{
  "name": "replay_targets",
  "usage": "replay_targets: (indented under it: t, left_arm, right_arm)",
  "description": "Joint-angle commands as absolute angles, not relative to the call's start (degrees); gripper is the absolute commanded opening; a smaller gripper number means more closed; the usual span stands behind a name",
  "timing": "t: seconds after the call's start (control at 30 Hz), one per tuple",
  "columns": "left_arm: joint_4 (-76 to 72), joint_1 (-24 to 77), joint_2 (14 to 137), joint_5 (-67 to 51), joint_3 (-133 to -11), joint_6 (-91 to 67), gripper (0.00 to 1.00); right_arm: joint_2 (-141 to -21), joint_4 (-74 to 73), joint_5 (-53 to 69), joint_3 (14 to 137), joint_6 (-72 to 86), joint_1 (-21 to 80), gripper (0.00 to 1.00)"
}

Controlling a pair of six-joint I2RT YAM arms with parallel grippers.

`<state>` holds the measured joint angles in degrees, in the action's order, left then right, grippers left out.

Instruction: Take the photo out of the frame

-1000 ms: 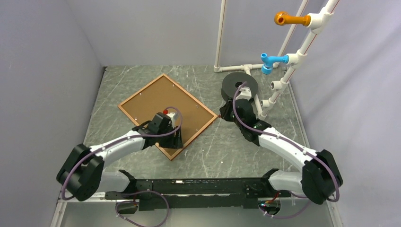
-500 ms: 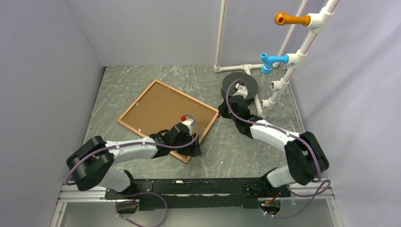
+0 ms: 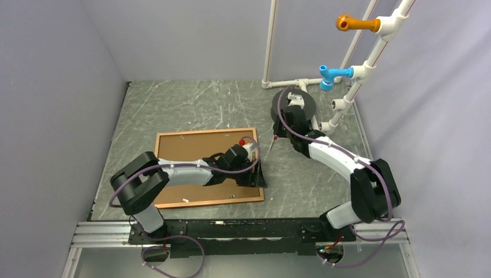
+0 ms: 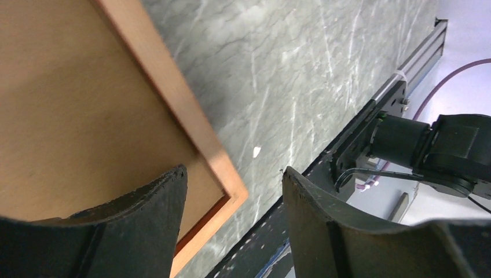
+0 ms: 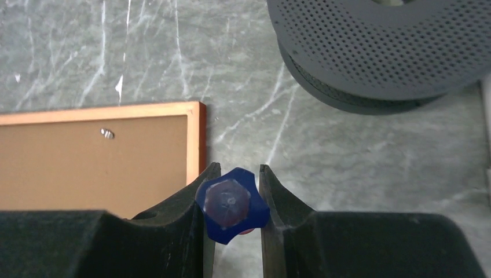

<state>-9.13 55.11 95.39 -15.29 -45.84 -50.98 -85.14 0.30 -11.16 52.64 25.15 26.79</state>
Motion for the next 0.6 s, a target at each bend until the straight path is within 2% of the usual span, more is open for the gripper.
replay_targets:
  t: [0.0,0.1,0.23,0.4,0.57]
  left_arm:
    - [-1.0,52.5,87.9,-12.7,-45.0,-46.3,0.65]
    - [3.0,52.1,80.7,-11.1,-42.2,-44.7,0.65]
    - [3.6,52.6,70.3,-15.2,-36.0,-46.2,0.66]
    - [-2.5,53.9,55.6,-19.9,-21.2,-53.8,0.66]
    - [7.7,55.6,40.4,-13.2,-13.3,-58.3,0.67]
  right_arm:
    - [-76.8,-6.1,-13.1,50.5,20.2,26.8,0.00]
    - [-72.2,-7.1,-9.4,47.3,20.3,27.3,0.00]
    - [-69.5,-6.9,-6.7,45.6,20.9,28.8,0.00]
    - [-71.6,-8.5,-7.2,50.6,20.1,33.0,0.00]
    - [-76.6,-10.1,-10.3,56.8,19.0,38.8,0.00]
